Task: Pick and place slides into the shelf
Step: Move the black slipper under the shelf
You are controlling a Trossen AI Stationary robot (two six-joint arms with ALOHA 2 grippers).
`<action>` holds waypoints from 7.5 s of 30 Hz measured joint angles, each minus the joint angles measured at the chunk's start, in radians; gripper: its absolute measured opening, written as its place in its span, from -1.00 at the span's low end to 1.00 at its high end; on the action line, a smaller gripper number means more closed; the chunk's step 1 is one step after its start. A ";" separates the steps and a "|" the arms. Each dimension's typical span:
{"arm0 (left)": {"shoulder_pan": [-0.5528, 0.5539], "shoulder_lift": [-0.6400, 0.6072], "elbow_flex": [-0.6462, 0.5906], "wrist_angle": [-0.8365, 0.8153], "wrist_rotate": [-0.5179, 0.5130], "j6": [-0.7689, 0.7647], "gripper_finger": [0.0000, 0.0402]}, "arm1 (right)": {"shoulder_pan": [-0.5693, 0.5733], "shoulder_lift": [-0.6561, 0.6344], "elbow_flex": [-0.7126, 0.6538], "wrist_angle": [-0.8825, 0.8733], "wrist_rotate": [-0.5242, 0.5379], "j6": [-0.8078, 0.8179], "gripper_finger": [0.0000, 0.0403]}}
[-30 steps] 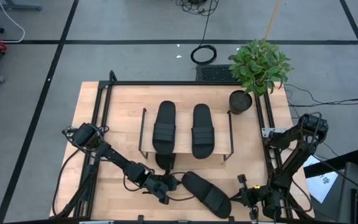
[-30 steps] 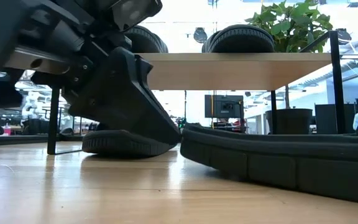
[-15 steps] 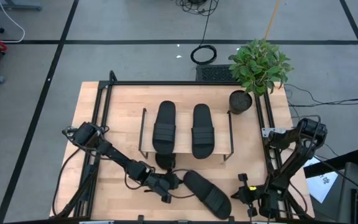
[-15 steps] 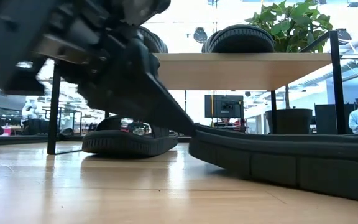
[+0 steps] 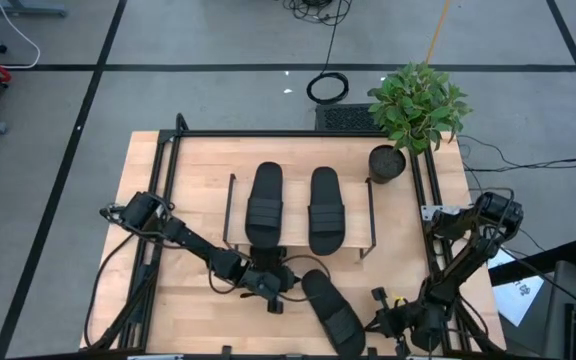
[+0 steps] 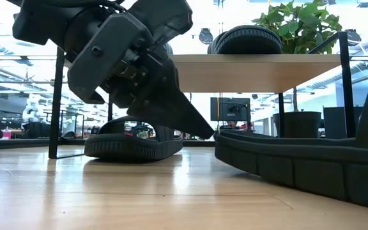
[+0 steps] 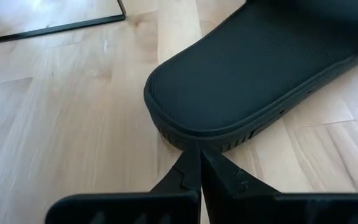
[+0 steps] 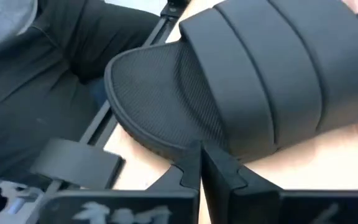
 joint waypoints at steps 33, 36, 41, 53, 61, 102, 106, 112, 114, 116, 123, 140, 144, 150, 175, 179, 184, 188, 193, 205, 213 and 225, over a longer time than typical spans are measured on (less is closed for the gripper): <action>0.000 0.000 0.000 0.012 -0.001 -0.018 -1.00 | -0.206 0.085 0.001 0.249 -0.195 -0.213 -1.00; 0.008 0.006 0.000 0.035 -0.001 -0.023 -1.00 | -0.207 0.087 0.000 0.278 -0.192 -0.247 -1.00; 0.040 0.059 0.003 0.097 0.036 -0.021 -1.00 | -0.221 0.087 0.000 0.336 -0.189 -0.292 -1.00; -0.014 0.054 0.010 0.116 -0.075 0.168 -1.00 | -0.227 0.086 0.000 0.343 -0.190 -0.291 -1.00; -0.062 -0.060 0.074 -0.063 -0.070 0.060 -1.00 | -0.219 0.086 0.000 0.339 -0.190 -0.293 -1.00; 0.061 0.100 0.159 -0.061 0.146 -0.095 -1.00 | -0.187 0.085 0.000 0.350 -0.186 -0.317 -1.00; 0.052 0.100 0.159 -0.067 0.142 -0.076 -1.00 | -0.187 0.085 0.000 0.346 -0.186 -0.322 -1.00; 0.009 0.099 0.159 -0.068 0.133 -0.031 -1.00 | -0.187 0.085 0.000 0.343 -0.151 -0.327 -1.00; -0.005 0.092 0.158 -0.073 0.127 -0.025 -1.00 | -0.193 0.085 0.000 0.342 -0.136 -0.326 -1.00; -0.017 0.084 0.159 -0.066 0.135 -0.030 -1.00 | -0.201 0.085 0.000 0.342 -0.138 -0.327 -1.00; -0.069 0.065 0.199 -0.105 0.183 -0.085 -1.00 | -0.227 0.085 0.000 0.338 -0.140 -0.327 -1.00; -0.118 0.144 0.290 -0.080 0.069 0.110 -1.00 | -0.249 0.085 0.000 0.306 -0.137 -0.354 -1.00; -0.141 0.180 0.290 -0.069 -0.022 0.254 -1.00 | -0.239 0.085 0.001 0.295 -0.123 -0.431 -1.00; -0.176 0.182 0.290 -0.054 -0.170 0.366 -1.00 | -0.202 0.085 0.000 0.267 -0.030 -0.530 -1.00; -0.156 0.254 0.457 -0.074 -0.062 0.464 -1.00 | -0.199 0.085 0.000 0.269 0.122 -0.625 -1.00; -0.138 0.299 0.509 -0.129 -0.059 0.462 -1.00 | -0.225 0.085 0.000 0.253 0.122 -0.577 -1.00; -0.114 0.296 0.516 -0.181 -0.101 0.422 -1.00 | -0.234 0.085 0.000 0.251 0.125 -0.574 -1.00; -0.094 0.296 0.516 -0.234 -0.135 0.413 -1.00 | -0.236 0.085 0.000 0.247 0.145 -0.573 -1.00; -0.060 0.295 0.516 -0.289 -0.138 0.368 -1.00 | -0.251 0.085 -0.001 0.213 0.206 -0.536 -1.00; -0.078 0.289 0.516 -0.247 -0.182 0.504 -1.00 | -0.207 0.085 -0.001 0.328 0.201 -0.608 -1.00; -0.195 0.155 0.555 -0.318 -0.236 0.647 -1.00 | -0.196 0.085 0.002 0.400 -0.021 -0.586 -1.00; -0.278 0.081 0.552 -0.606 -0.446 0.520 -1.00 | -0.241 0.231 0.101 0.368 -0.089 -0.594 -1.00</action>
